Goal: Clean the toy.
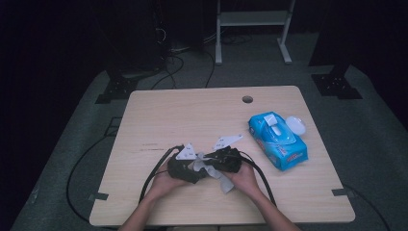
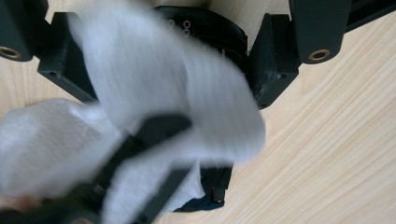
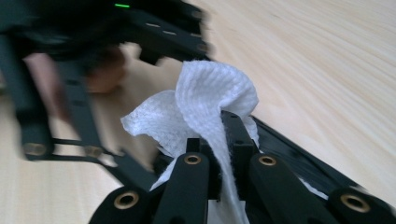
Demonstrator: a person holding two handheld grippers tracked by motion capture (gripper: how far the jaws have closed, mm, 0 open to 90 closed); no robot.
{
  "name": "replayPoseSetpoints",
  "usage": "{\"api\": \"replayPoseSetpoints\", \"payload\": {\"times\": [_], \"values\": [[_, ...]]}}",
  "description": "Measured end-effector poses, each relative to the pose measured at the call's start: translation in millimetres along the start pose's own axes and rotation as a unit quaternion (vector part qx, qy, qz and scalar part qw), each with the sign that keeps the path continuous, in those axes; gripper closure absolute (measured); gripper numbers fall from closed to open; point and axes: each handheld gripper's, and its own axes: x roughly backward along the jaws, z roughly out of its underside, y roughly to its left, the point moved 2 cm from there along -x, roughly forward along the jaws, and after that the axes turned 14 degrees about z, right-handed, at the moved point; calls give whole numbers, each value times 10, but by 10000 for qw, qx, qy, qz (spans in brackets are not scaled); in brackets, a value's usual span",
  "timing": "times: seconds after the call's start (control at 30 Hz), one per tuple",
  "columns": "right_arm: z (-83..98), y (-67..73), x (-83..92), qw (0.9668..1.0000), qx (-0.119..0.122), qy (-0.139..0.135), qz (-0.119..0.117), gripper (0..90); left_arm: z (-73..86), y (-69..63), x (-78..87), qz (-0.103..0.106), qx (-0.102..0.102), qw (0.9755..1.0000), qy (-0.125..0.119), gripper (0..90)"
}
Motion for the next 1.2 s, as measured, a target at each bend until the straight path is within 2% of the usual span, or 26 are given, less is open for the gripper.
{"api": "replayPoseSetpoints", "payload": {"times": [0.07, 0.1, 0.2, 0.27, 0.37, 0.43, 0.53, 0.57, 0.63, 0.7, 0.77, 0.83, 0.93, 1.03, 1.2], "values": [[-6, 37, -2, 9999, 96, 23, 32, 875, 3, -1, 0, -11, -12, 10000, 12, 262], [0, 16, 7, 10000, 56, 57, 55, 875, 2, 0, 0, -13, -12, 10000, -3, 262], [48, -138, 52, 9994, -26, 144, 323, 875, 2, 3, 4, 2, -22, 10000, 3, 262], [73, -199, 78, 9990, -132, 149, 392, 875, -2, 3, 4, -4, -33, 10000, -34, 262], [68, -133, 83, 9996, -140, 83, 227, 875, -6, 8, 5, 7, -22, 10000, -68, 262], [47, -54, 60, 9999, -17, 41, 112, 875, -1, 8, 4, 9, -5, 10000, -40, 262], [29, -7, 37, 9999, 68, 45, 83, 875, 6, 4, 3, 10, 9, 10000, -13, 262], [37, -29, 40, 9999, 29, 61, 100, 875, 6, 3, 3, 4, -6, 10000, -7, 262], [69, -121, 64, 9994, 24, 144, 306, 875, 6, 2, 3, 8, -5, 10000, -13, 262], [95, -211, 86, 9988, -81, 173, 451, 875, 2, 2, 3, 3, -27, 10000, -36, 262], [103, -259, 89, 9985, -173, 188, 493, 875, -4, 1, 3, 2, -36, 10000, -56, 262], [88, -234, 63, 9986, -243, 145, 453, 875, -2, 8, 4, 11, -26, 10000, -38, 262], [54, -178, 16, 9989, -173, 120, 426, 875, 14, 16, 5, 21, -1, 10000, 5, 262], [46, -207, 19, 9989, -136, 170, 427, 875, 14, 14, 11, 20, -46, 10000, 41, 262], [132, -441, 92, 9959, -201, 341, 808, 875, 8, 11, 11, 11, -48, 10000, -10, 262]]}}
